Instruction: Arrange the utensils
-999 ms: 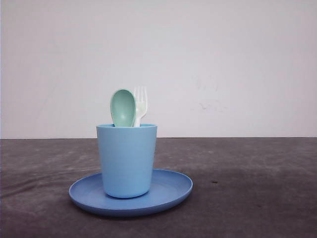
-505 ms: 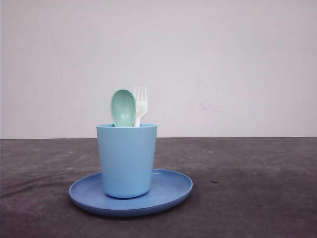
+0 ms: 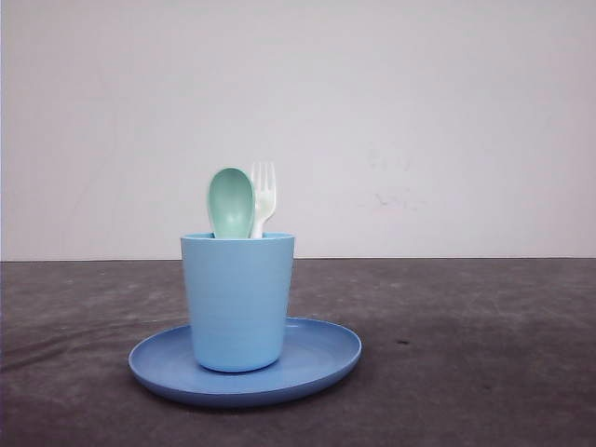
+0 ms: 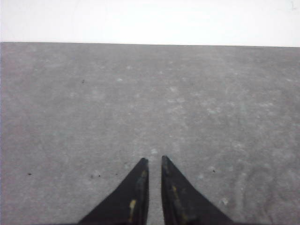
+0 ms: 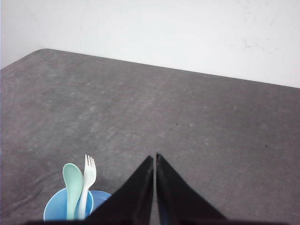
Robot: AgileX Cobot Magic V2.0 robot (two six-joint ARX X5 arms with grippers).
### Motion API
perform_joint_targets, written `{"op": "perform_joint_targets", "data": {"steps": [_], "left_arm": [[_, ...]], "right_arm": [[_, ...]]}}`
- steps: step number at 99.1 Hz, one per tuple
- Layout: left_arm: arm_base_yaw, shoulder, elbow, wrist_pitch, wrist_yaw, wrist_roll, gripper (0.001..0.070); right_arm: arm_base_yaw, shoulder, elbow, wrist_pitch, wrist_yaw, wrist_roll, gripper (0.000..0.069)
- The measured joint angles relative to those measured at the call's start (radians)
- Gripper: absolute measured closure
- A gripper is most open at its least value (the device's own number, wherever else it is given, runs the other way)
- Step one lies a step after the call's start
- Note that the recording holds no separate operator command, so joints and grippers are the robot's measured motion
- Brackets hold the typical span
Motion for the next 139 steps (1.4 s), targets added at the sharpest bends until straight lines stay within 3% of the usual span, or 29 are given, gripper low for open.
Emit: {"op": "perform_joint_targets", "data": {"steps": [74,98,114,139], "left_arm": [[0.0,0.0,0.0,0.0,0.0,0.01,0.0685],[0.0,0.0,0.0,0.0,0.0,0.01,0.0685],[0.0,0.0,0.0,0.0,0.0,0.01,0.0685],[0.0,0.0,0.0,0.0,0.0,0.01,0.0685]], "right_arm": [[0.0,0.0,0.0,0.0,0.001,-0.001,0.0683],[-0.024,0.0,0.0,0.093,0.116,-0.072,0.0683],[-0.194,0.0,0.0,0.167,0.089,-0.198,0.0683],[-0.657,0.0,-0.01,0.182,-0.241,-0.293,0.0683]]}}
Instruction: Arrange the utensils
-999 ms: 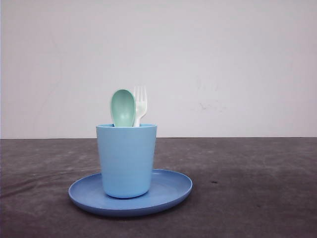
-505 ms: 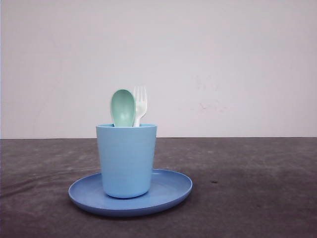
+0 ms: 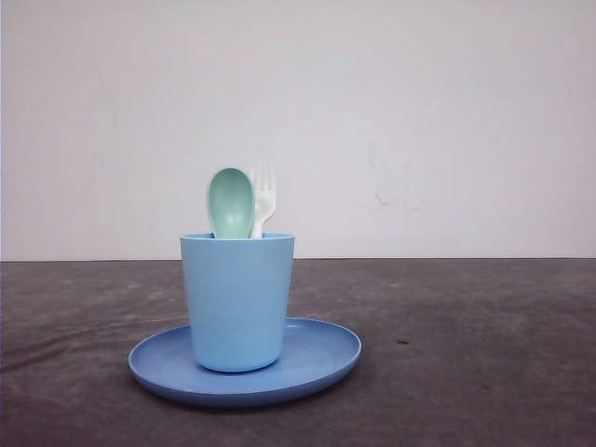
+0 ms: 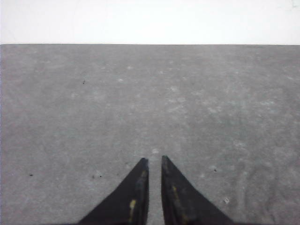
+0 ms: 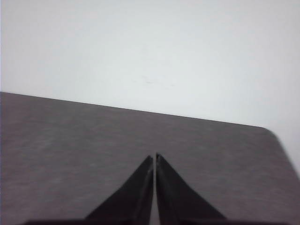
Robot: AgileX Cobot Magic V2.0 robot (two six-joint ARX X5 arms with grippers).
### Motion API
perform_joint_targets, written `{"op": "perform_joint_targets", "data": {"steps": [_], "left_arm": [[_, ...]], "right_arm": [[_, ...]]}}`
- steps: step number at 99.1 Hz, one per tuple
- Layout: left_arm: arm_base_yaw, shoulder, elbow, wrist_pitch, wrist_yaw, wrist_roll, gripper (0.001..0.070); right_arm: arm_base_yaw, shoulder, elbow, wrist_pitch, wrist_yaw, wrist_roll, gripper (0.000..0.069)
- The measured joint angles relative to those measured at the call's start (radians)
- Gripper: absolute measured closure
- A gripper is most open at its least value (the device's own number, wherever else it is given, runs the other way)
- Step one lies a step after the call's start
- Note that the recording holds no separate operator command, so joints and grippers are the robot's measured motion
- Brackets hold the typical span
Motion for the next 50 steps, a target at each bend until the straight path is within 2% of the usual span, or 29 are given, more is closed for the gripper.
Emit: {"op": "perform_joint_targets", "data": {"steps": [12,23,37,50], "left_arm": [[0.0,0.0,0.0,0.0,0.0,0.0,0.0685],[0.0,0.0,0.0,0.0,0.0,0.0,0.0685],[0.0,0.0,0.0,0.0,0.0,0.0,0.0685],[0.0,0.0,0.0,0.0,0.0,0.0,0.0685]], "right_arm": [[-0.199,-0.012,-0.073,0.094,-0.121,-0.016,0.0683],[-0.32,-0.064,-0.204,0.219,-0.207,-0.021,0.0683],[-0.384,-0.185,-0.401,0.334,-0.259,-0.021,0.0683],[-0.397,-0.326,-0.598,0.35,-0.262,-0.021,0.0683]]}}
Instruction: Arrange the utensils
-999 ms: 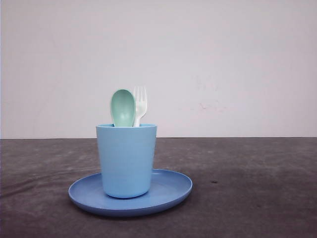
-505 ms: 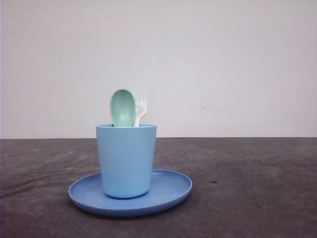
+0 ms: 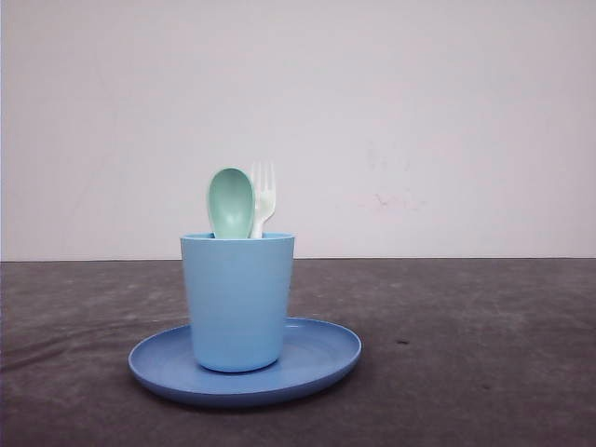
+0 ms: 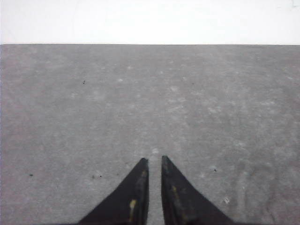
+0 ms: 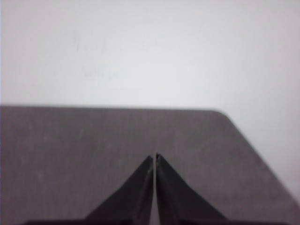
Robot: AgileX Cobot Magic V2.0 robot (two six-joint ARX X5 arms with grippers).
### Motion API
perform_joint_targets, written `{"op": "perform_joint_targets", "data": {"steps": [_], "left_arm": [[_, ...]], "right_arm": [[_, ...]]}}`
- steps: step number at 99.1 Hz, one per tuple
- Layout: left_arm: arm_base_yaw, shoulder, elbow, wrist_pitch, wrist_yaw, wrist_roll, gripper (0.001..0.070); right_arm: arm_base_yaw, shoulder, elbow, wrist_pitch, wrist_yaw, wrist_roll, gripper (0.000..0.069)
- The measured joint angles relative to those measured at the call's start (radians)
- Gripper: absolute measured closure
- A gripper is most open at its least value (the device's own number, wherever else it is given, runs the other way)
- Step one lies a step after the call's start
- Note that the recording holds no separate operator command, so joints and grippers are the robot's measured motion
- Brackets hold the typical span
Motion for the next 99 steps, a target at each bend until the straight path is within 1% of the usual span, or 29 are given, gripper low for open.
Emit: {"op": "perform_joint_targets", "data": {"steps": [17,32,37,51,99], "left_arm": [[0.0,0.0,0.0,0.0,0.0,0.0,0.0685],[0.0,0.0,0.0,0.0,0.0,0.0,0.0685],[0.0,0.0,0.0,0.0,0.0,0.0,0.0685],[0.0,0.0,0.0,0.0,0.0,0.0,0.0685],[0.0,0.0,0.0,0.0,0.0,0.0,0.0685]], "right_arm": [[-0.007,-0.186,-0.229,-0.002,0.0,0.0,0.0683],[-0.007,-0.298,-0.356,-0.005,0.0,0.001,0.0683],[-0.007,-0.325,-0.358,-0.06,0.0,0.0,0.0683],[-0.007,-0.393,-0.358,-0.117,0.005,-0.007,0.0683],[-0.007,-0.403,-0.358,-0.121,0.006,-0.019,0.0683]]}}
